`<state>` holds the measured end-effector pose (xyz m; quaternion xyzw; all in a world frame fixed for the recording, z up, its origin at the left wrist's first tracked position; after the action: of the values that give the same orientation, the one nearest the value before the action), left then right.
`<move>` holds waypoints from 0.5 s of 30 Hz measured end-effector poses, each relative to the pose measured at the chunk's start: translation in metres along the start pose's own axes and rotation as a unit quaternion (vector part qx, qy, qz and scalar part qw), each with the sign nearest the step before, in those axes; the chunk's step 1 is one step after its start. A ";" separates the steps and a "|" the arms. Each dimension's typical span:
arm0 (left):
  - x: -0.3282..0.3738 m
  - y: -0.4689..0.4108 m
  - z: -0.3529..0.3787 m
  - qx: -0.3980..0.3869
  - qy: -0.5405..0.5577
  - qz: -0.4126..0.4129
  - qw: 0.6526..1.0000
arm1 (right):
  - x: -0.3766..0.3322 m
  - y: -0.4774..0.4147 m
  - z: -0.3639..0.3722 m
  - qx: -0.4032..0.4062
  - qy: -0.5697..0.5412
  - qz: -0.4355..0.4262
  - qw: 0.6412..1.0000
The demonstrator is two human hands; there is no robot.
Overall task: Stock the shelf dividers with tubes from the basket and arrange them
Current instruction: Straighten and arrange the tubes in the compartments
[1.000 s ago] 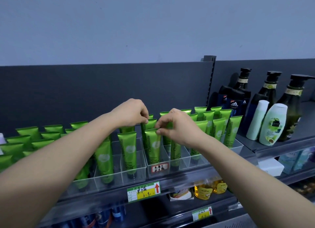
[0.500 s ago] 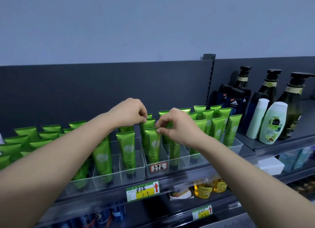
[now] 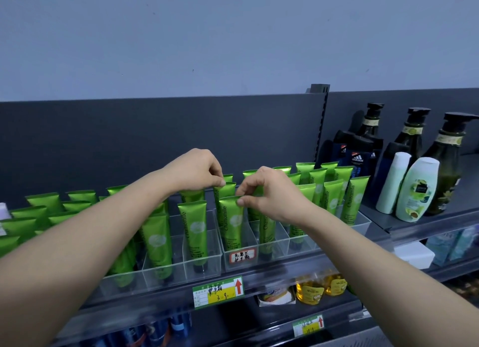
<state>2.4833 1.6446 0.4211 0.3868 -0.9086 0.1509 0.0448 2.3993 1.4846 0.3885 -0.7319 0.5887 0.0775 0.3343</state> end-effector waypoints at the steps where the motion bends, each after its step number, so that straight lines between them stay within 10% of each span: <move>1: 0.000 0.000 0.000 0.000 0.000 0.000 1.000 | 0.000 -0.001 0.001 -0.001 0.000 -0.002 1.000; 15: -0.008 -0.005 -0.009 0.067 0.024 -0.036 0.997 | 0.004 -0.003 0.000 -0.014 -0.010 0.013 1.000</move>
<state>2.4923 1.6491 0.4289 0.4175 -0.8808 0.2188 0.0458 2.4031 1.4819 0.3881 -0.7278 0.5936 0.0973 0.3292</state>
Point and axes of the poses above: each hand's wrist, its own y-axis away from the middle knuckle, its own z-axis out of the palm, x = y × z, the point moved 2 cm from there along -y, towards the middle knuckle, and after that the axes turned 7 degrees about z, right-handed, at the moved point
